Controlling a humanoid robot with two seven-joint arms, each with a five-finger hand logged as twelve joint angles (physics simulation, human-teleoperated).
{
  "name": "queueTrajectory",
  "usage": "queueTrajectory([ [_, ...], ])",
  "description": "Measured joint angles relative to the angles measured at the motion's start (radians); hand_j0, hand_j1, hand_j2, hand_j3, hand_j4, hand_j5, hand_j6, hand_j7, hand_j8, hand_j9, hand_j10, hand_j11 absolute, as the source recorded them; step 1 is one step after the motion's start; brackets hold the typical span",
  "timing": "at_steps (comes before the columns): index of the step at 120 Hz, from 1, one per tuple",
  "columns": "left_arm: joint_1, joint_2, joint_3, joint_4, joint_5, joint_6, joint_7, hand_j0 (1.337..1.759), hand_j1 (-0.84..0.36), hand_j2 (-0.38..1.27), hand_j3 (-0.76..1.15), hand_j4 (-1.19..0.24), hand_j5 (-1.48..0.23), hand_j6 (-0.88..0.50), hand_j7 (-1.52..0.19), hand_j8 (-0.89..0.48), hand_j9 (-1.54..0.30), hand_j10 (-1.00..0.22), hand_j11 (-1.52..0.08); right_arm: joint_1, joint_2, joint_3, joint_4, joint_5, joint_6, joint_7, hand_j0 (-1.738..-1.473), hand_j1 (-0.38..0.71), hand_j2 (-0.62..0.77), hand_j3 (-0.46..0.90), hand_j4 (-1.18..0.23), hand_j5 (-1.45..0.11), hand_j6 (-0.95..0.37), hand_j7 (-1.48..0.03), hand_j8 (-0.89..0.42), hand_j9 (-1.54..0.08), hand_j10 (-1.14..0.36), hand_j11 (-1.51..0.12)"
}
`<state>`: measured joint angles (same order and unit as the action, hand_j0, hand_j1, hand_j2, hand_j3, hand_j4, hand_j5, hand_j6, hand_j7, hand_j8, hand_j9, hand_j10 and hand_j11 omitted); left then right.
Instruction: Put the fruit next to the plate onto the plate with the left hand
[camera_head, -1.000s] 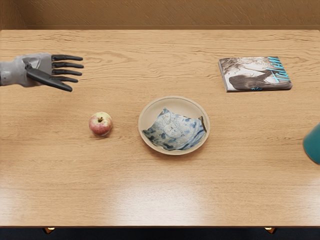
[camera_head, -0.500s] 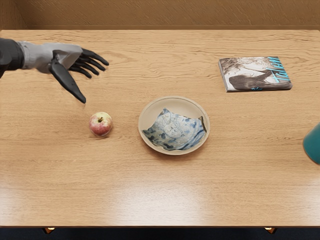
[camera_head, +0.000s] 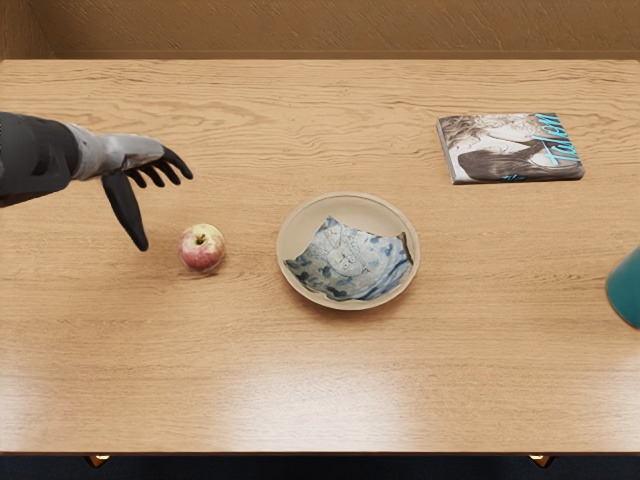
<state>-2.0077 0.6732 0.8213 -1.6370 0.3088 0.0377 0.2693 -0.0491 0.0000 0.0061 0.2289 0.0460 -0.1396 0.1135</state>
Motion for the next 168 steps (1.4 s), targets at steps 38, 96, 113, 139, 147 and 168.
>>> queueTrajectory([
  [38,-0.106,-0.253,0.180,-0.029,-0.175,0.138,0.012,1.658,0.05,0.05,0.00,-0.25,-0.33,-0.25,-0.33,-0.25,-0.33,-0.25,-0.32,0.000,0.000,0.000,0.000,0.000,0.000,0.000,-1.658,-0.31,-0.01,0.00,-0.03,-0.05,-0.03,-0.05,-0.03,-0.05,-0.03,-0.05],
  [96,-0.030,-0.520,0.221,-0.030,-0.211,0.452,0.013,1.658,0.05,0.05,0.00,-0.25,-0.33,-0.25,-0.33,-0.25,-0.33,-0.25,-0.33,0.000,0.000,0.000,0.000,0.000,0.000,0.000,-1.658,-0.31,-0.01,0.00,-0.03,-0.05,-0.03,-0.05,-0.03,-0.05,-0.03,-0.05],
  [113,-0.002,-0.562,0.226,-0.028,-0.213,0.541,0.013,1.658,0.05,0.05,0.00,-0.25,-0.33,-0.25,-0.33,-0.25,-0.33,-0.25,-0.33,0.000,0.000,0.000,0.000,0.000,0.000,0.000,-1.658,-0.31,-0.01,0.00,-0.03,-0.05,-0.03,-0.05,-0.03,-0.05,-0.03,-0.05],
  [139,0.040,-0.588,0.227,-0.021,-0.249,0.569,0.013,1.658,0.05,0.05,0.00,-0.25,-0.32,-0.25,-0.32,-0.25,-0.32,-0.25,-0.32,0.000,0.000,0.000,0.000,0.000,0.000,0.000,-1.658,-0.31,-0.01,0.00,-0.03,-0.05,-0.03,-0.05,-0.03,-0.05,-0.03,-0.05],
  [147,0.054,-0.599,0.227,-0.015,-0.261,0.571,0.013,1.658,0.05,0.05,0.00,-0.25,-0.32,-0.25,-0.32,-0.25,-0.32,-0.25,-0.32,0.000,0.000,0.000,0.000,0.000,0.000,0.000,-1.658,-0.31,-0.01,0.00,-0.03,-0.05,-0.03,-0.05,-0.03,-0.05,-0.03,-0.05],
  [168,0.082,-0.606,0.228,0.006,-0.273,0.573,0.013,1.658,0.05,0.05,0.00,-0.25,-0.32,-0.25,-0.32,-0.25,-0.32,-0.25,-0.32,0.000,0.000,0.000,0.000,0.000,0.000,0.000,-1.658,-0.31,-0.01,0.00,-0.03,-0.05,-0.03,-0.05,-0.03,-0.05,-0.03,-0.05],
])
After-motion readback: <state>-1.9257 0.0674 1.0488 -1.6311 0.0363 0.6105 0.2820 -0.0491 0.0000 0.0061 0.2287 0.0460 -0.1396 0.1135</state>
